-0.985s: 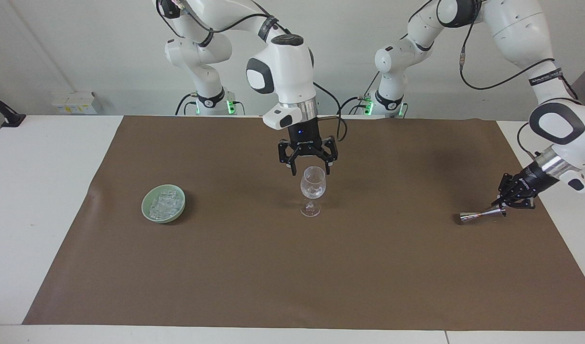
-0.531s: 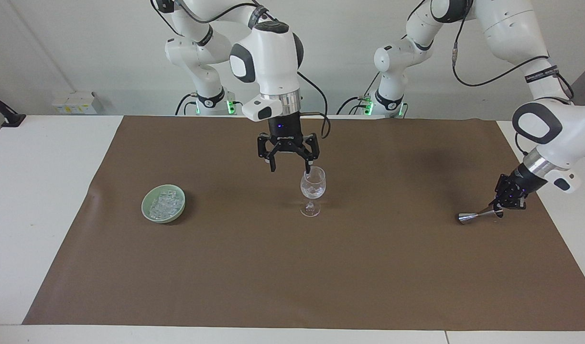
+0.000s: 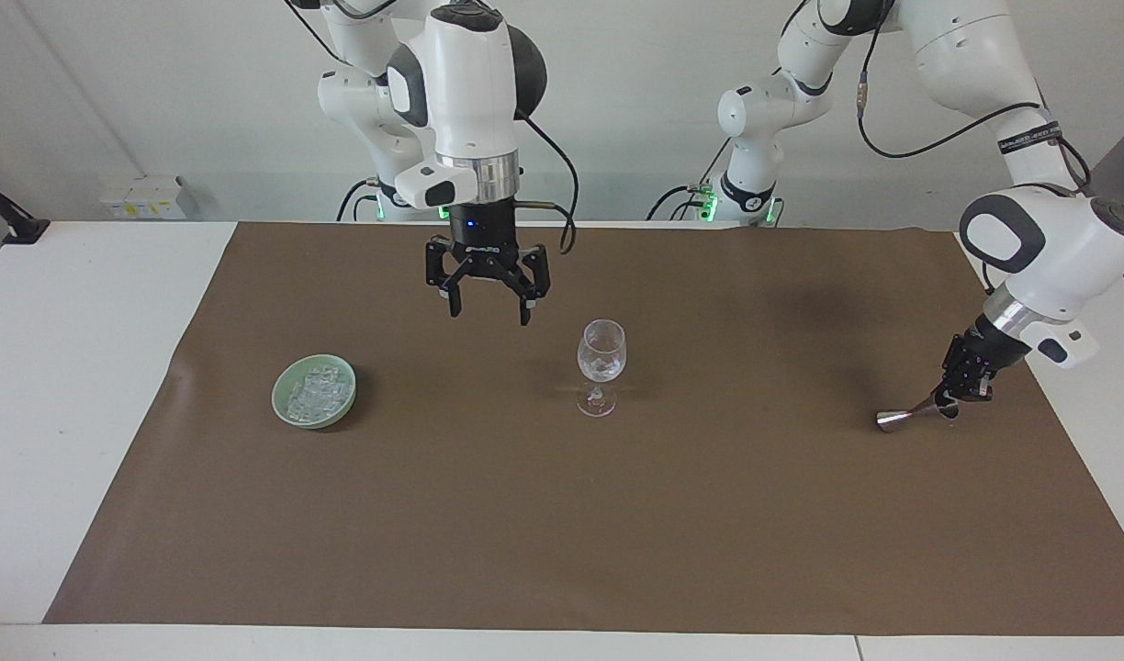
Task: Pour wine and add ice with both arms
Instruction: 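Return the green cup to its spot and open the right gripper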
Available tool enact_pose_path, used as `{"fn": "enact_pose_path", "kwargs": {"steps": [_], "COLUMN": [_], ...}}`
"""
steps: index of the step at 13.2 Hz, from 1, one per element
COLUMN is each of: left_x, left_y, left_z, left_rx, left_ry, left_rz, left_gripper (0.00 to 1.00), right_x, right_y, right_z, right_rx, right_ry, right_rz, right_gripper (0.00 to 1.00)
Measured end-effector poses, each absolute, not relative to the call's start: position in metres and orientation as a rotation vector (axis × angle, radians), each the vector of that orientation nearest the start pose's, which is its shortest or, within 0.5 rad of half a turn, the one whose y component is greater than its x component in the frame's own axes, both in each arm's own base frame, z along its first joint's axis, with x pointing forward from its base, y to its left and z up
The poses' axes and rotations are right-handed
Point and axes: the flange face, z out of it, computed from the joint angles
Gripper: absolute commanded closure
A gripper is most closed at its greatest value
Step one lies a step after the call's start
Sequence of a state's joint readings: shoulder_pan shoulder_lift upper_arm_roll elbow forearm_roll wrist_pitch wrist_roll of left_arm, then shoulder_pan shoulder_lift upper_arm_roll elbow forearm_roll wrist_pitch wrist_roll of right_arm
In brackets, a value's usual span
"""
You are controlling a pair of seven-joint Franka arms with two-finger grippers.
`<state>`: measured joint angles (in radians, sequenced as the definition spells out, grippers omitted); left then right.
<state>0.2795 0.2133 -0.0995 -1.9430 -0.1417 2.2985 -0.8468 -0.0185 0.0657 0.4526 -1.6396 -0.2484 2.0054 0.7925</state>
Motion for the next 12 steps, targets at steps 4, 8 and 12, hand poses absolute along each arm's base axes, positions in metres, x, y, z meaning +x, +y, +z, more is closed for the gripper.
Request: {"fn": "enact_pose_path", "kwargs": {"steps": [4, 8, 12], "left_x": [0.606, 0.606, 0.6], "left_y": [0.105, 0.104, 0.103], "left_z": [0.39, 0.394, 0.413], "left_rx": [-2.82, -2.832, -2.844], "left_ry": [-1.732, -1.703, -1.629], "left_rz": [-0.16, -0.173, -0.182], "left_gripper": [0.39, 0.29, 0.29], "right_x": [0.564, 0.564, 0.56], "right_y": [0.197, 0.148, 0.073], "right_z": [0.638, 0.66, 0.67], "right_rx": [-3.026, -2.955, -2.98], "right_ry": [0.598, 0.727, 0.758], "right_rz": [-0.526, -0.468, -0.375], "right_gripper": [0.0, 0.0, 0.0]}}
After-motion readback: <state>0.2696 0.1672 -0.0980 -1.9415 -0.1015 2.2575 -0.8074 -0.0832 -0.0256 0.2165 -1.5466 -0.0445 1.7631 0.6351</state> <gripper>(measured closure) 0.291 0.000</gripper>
